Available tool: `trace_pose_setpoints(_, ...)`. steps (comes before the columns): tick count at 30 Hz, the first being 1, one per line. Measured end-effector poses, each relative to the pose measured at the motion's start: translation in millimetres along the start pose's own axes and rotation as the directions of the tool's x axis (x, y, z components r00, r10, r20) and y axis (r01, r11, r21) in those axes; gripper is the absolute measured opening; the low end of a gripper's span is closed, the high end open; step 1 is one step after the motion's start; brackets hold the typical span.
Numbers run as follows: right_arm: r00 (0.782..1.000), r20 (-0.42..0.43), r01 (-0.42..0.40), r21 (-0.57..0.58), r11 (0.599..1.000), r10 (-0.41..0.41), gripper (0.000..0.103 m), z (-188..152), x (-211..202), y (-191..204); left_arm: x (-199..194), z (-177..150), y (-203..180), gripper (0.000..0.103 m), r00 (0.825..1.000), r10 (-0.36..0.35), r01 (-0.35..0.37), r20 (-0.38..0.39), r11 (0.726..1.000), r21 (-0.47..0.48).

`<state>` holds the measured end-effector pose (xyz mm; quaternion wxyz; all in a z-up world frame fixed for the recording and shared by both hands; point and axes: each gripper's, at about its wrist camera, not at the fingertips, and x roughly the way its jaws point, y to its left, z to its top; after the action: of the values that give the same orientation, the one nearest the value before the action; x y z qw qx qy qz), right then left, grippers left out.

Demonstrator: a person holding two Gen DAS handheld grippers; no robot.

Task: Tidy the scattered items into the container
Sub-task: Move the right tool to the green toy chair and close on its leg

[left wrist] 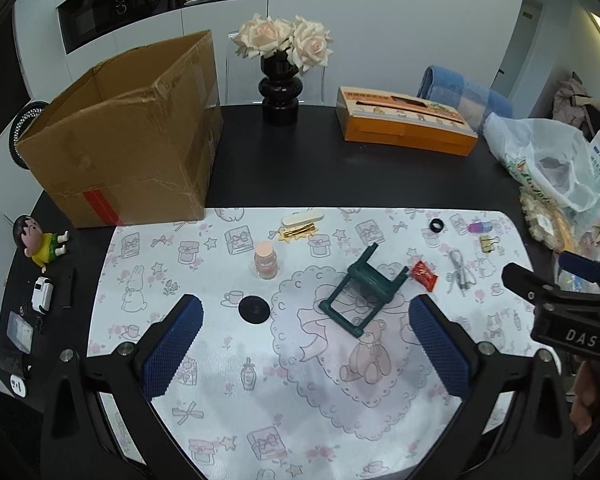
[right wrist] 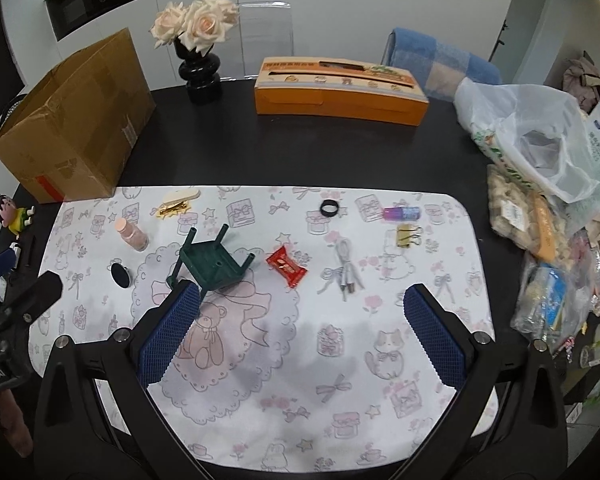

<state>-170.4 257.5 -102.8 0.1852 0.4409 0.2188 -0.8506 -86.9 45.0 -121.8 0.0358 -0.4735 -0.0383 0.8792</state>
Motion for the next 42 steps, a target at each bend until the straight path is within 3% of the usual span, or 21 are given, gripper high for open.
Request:
trace_pose_setpoints(5,0.999,-0.042,-0.028,-0.021,0.999,0.027,0.095,-1,41,19,40,-9,7,0.092,0.999,0.007,-0.006,-0.034,0.999,0.036)
trace_pose_setpoints(7,0.998,-0.048,-0.044,-0.034,0.998,0.043,0.09,-3,54,26,52,-12,14,0.083,0.999,-0.006,0.007,-0.047,1.0,0.028)
trace_pose_setpoints(15,0.993,-0.075,-0.101,-0.1,0.99,0.093,0.083,-15,98,53,85,-20,43,0.073,0.997,-0.03,0.029,-0.07,0.999,-0.013)
trace_pose_setpoints(19,0.989,-0.087,-0.125,-0.104,0.987,0.116,0.082,-16,106,59,92,-22,55,0.073,0.997,-0.031,0.029,-0.075,0.999,-0.03)
trace_pose_setpoints(29,0.971,-0.148,-0.186,0.023,0.982,0.188,0.081,-15,129,45,122,-33,52,0.072,0.992,-0.035,0.035,-0.125,0.999,-0.005)
trace_pose_setpoints(31,0.975,-0.134,-0.176,0.005,0.984,0.175,0.081,-13,129,49,126,-35,50,0.062,0.991,-0.041,0.041,-0.129,0.999,0.001)
trace_pose_setpoints(37,0.984,-0.116,-0.14,-0.064,0.988,0.132,0.077,-12,128,61,138,-34,51,0.057,0.988,-0.039,0.036,-0.147,0.999,-0.02)
trace_pose_setpoints(41,0.983,-0.104,-0.153,-0.012,0.988,0.151,0.075,-11,128,51,141,-33,53,0.057,0.989,-0.046,0.043,-0.144,0.999,-0.025)
trace_pose_setpoints(42,0.98,-0.107,-0.17,0.009,0.985,0.17,0.074,-11,129,48,142,-33,53,0.052,0.989,-0.046,0.043,-0.144,0.999,-0.025)
